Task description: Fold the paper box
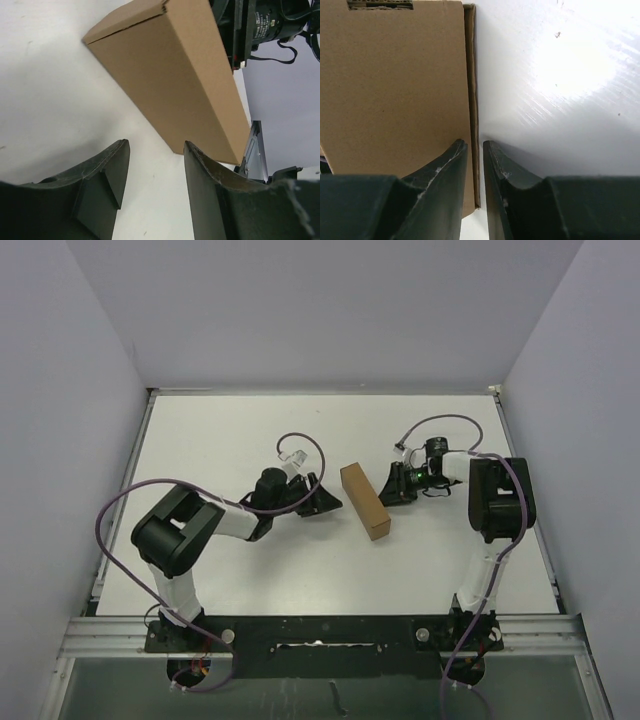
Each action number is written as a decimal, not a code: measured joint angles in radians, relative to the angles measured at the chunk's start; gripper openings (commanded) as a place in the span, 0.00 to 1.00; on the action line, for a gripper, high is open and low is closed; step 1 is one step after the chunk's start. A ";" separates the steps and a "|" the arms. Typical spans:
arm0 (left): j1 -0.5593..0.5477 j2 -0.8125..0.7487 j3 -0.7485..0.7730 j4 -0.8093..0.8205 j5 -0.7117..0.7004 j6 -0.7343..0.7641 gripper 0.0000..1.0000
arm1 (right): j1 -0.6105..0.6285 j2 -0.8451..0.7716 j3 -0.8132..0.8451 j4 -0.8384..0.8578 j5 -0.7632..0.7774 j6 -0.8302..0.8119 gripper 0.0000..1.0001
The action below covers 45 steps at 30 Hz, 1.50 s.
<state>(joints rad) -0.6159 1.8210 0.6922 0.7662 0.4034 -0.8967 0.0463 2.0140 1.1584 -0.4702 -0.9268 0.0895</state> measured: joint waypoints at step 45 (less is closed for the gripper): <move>-0.108 0.100 0.420 -0.193 0.074 0.121 0.63 | -0.084 -0.212 0.075 -0.174 0.317 -0.343 0.29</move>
<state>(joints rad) -0.7242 1.9209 1.1126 0.5728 0.4774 -0.7757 -0.0372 1.8019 1.2335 -0.6437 -0.6098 -0.2539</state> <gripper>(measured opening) 0.536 0.282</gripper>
